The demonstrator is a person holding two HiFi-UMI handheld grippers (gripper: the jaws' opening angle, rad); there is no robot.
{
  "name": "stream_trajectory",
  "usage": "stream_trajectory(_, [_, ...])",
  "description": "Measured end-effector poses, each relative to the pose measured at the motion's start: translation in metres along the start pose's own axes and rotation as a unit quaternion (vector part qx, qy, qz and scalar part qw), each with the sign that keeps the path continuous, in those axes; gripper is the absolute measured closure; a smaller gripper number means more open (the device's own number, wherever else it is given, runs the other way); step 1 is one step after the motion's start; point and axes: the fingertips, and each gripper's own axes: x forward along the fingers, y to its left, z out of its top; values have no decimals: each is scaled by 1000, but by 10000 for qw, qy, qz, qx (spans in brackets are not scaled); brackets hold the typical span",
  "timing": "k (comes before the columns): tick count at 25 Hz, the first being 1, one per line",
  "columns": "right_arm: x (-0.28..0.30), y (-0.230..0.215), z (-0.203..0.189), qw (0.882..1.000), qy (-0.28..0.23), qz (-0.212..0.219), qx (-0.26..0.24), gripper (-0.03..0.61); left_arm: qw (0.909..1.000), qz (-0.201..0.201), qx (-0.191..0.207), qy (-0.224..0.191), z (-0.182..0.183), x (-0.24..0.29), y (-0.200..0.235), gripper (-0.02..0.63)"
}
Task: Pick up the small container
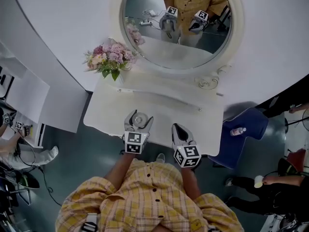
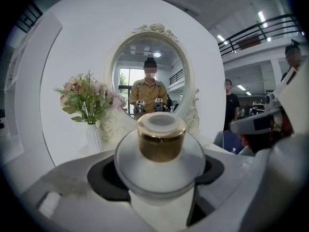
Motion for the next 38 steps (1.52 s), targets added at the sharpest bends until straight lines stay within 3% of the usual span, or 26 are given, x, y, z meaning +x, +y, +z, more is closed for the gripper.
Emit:
stream_trajectory(16, [-13,9,5,9998,-130,-133,31,578,9987,-133,100,-479,40,-26,2,270])
stream_trajectory(38, [-23,2,11,9990,-265,-346,-89,578,9969,-349,264,-656,46,-32,-15,269])
